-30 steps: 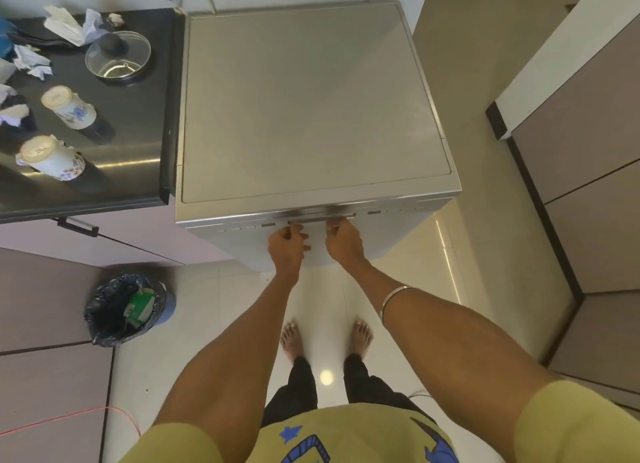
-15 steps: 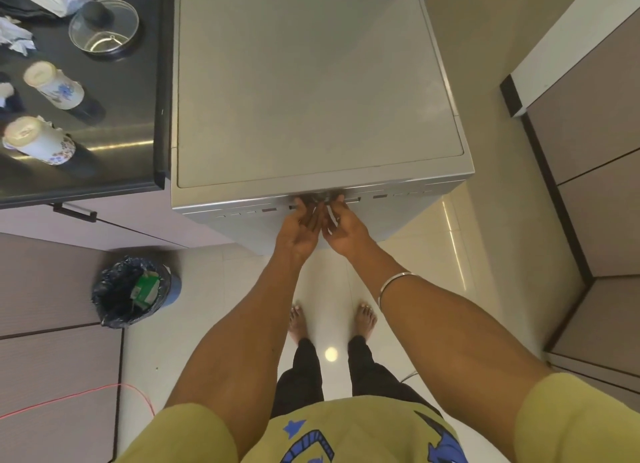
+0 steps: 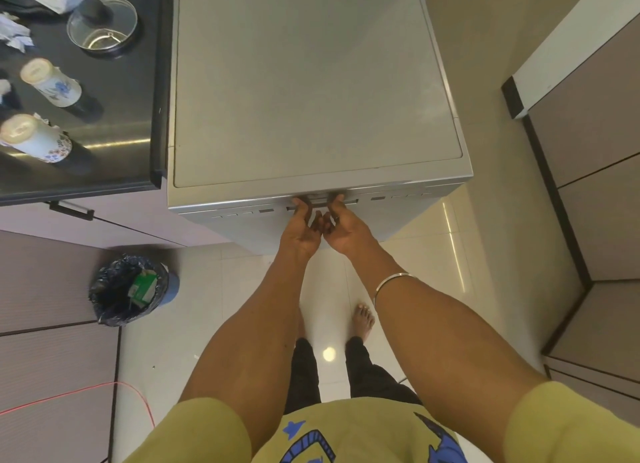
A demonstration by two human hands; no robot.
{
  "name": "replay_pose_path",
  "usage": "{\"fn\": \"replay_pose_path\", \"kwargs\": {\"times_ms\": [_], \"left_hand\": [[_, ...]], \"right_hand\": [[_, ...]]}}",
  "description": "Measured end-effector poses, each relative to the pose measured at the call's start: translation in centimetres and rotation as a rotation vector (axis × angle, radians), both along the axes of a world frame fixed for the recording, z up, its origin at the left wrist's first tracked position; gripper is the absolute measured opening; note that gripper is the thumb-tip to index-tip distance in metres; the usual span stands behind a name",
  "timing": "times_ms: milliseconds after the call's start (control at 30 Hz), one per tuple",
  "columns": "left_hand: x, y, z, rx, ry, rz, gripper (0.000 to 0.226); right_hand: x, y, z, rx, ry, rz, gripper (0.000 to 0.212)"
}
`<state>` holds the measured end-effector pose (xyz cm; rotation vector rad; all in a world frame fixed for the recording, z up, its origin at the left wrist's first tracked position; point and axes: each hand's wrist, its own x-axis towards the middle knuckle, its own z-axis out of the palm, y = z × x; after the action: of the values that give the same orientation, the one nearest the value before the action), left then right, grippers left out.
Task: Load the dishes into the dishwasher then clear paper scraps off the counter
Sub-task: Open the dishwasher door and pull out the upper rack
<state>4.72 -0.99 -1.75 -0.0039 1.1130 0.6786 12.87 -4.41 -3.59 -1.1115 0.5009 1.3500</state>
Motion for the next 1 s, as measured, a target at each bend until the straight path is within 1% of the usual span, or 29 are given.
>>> {"fn": "replay_pose_path", "kwargs": {"times_ms": [100, 233, 300, 567, 667, 767, 900, 967, 1000], "left_hand": [[0.3, -0.1, -0.2, 0.018, 0.027, 0.003, 0.057], [0.2, 0.2, -0.5, 0.033, 0.041, -0.024, 0.054], [0.4, 0.2, -0.8, 0.051, 0.060, -0.040, 0.053], [0.7, 0.3, -1.1, 0.077, 0.124, -0.076, 0.045], [0.8, 0.2, -1.2, 0.093, 0.152, -0.082, 0.041], [1.2, -0.1, -1.4, 0.140, 0.199, -0.056, 0.046], [1.2, -0.2, -2.1, 0.154, 0.194, -0.049, 0.046], [1.1, -0.2, -2.2, 0.159, 0.190, -0.046, 0.041], [1.1, -0.1, -2.3, 0.144, 0.179, -0.032, 0.035]], "right_hand": [[-0.3, 0.0, -0.1, 0.002, -0.032, 0.010, 0.052], [-0.6, 0.1, -0.2, 0.007, -0.058, 0.016, 0.034], [-0.6, 0.2, -0.1, 0.012, -0.073, 0.031, 0.028], [-0.9, 0.2, -0.2, 0.029, -0.098, 0.036, 0.031], [-1.0, 0.3, -0.2, 0.021, -0.121, 0.043, 0.028], [-1.3, 0.3, -0.4, 0.013, -0.144, 0.038, 0.027], [-1.4, 0.3, -0.9, 0.032, -0.169, 0.021, 0.021], [-1.4, 0.3, -1.0, 0.035, -0.162, 0.001, 0.018], [-1.5, 0.4, -1.1, 0.027, -0.154, -0.010, 0.017]]}}
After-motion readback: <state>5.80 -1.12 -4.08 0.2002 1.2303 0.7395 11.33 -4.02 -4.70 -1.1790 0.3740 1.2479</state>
